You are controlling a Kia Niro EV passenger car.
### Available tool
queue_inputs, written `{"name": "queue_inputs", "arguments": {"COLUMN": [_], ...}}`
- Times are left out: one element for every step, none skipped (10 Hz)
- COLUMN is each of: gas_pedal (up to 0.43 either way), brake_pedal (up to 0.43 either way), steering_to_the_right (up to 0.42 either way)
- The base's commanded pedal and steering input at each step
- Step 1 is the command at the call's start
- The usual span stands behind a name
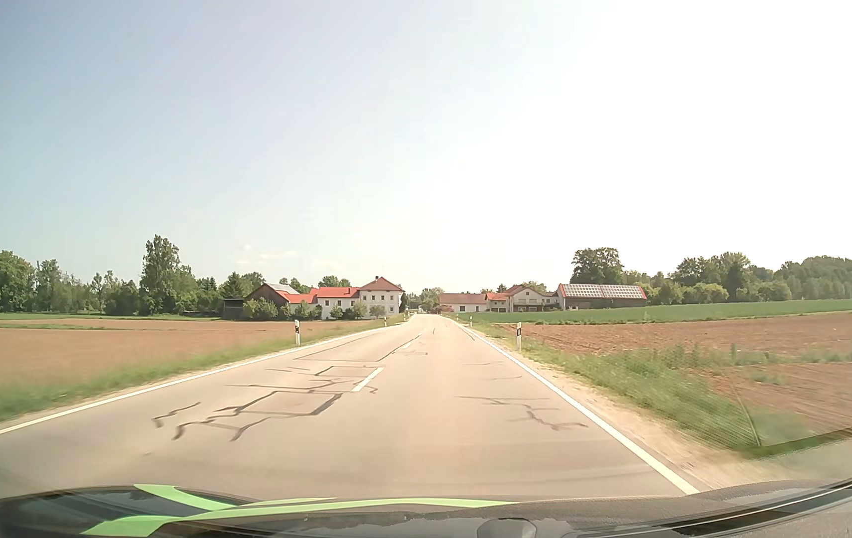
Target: Follow the waypoints while adhering to traffic rules and regulations
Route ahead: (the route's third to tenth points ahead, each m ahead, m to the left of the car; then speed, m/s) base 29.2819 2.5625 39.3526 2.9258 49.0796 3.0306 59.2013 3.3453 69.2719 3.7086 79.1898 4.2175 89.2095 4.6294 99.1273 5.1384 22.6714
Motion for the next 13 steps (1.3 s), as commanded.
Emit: {"name": "queue_inputs", "arguments": {"gas_pedal": [0.177,0.177,0.169,0.169,0.169,0.157,0.098,0.000,0.000,0.000,0.000,0.000,0.000], "brake_pedal": [0.000,0.000,0.000,0.000,0.000,0.000,0.000,0.000,0.000,0.000,0.000,0.000,0.000], "steering_to_the_right": [-0.007,-0.006,-0.007,-0.007,-0.006,-0.007,-0.007,-0.006,-0.006,-0.006,-0.007,-0.007,-0.007]}}
